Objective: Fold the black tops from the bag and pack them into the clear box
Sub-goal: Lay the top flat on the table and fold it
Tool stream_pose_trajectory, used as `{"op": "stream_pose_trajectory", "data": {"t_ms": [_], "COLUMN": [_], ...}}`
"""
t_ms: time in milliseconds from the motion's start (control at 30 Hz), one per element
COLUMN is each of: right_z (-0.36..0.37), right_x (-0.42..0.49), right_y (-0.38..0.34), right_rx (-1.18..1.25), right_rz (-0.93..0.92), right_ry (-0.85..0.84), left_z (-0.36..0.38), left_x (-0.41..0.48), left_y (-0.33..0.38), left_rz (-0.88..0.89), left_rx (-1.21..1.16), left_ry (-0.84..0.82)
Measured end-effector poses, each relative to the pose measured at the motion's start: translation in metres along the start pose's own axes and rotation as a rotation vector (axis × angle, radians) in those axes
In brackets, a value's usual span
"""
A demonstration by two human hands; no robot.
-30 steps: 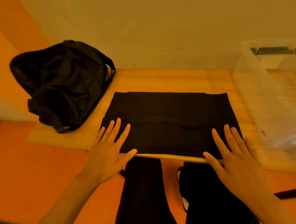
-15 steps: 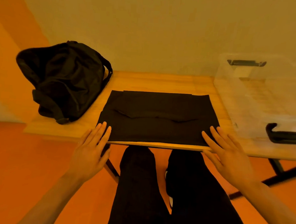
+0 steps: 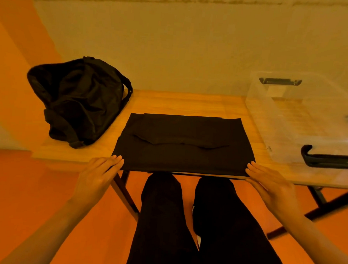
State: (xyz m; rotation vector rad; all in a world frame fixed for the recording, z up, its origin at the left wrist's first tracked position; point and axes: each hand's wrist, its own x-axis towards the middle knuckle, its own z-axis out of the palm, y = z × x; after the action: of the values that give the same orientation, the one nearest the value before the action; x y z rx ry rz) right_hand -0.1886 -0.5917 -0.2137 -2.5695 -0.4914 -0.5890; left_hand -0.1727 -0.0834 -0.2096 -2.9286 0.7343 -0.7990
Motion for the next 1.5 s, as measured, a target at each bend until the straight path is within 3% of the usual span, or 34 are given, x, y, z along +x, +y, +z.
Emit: {"op": "stream_pose_trajectory", "data": {"t_ms": [533, 667, 867, 1000, 1167, 1500], "right_z": [-0.035, -0.041, -0.038, -0.025, -0.005, 0.029], "right_x": [0.016, 0.03, 0.064, 0.094, 0.129, 0.174], "right_y": [-0.016, -0.024, -0.027, -0.022, -0.01, 0.024], "right_rx": [0.271, 0.334, 0.366, 0.363, 0.315, 0.199], "right_rz": [0.117, 0.182, 0.288, 0.353, 0.456, 0.623], "right_ry": [-0.026, 0.004, 0.096, 0.211, 0.253, 0.125], "left_z": [-0.033, -0.049, -0.061, -0.052, -0.023, 0.01], "left_x": [-0.004, 0.009, 0.054, 0.084, 0.106, 0.14], "left_y": [0.002, -0.009, -0.013, -0.018, -0.041, -0.049], "left_rz": [-0.019, -0.157, -0.402, -0.39, -0.572, -0.701], "left_rx": [-0.318, -0.532, -0.842, -0.865, -0.854, -0.808], "left_ry": [0.068, 0.007, 0.081, 0.16, 0.184, 0.165]}}
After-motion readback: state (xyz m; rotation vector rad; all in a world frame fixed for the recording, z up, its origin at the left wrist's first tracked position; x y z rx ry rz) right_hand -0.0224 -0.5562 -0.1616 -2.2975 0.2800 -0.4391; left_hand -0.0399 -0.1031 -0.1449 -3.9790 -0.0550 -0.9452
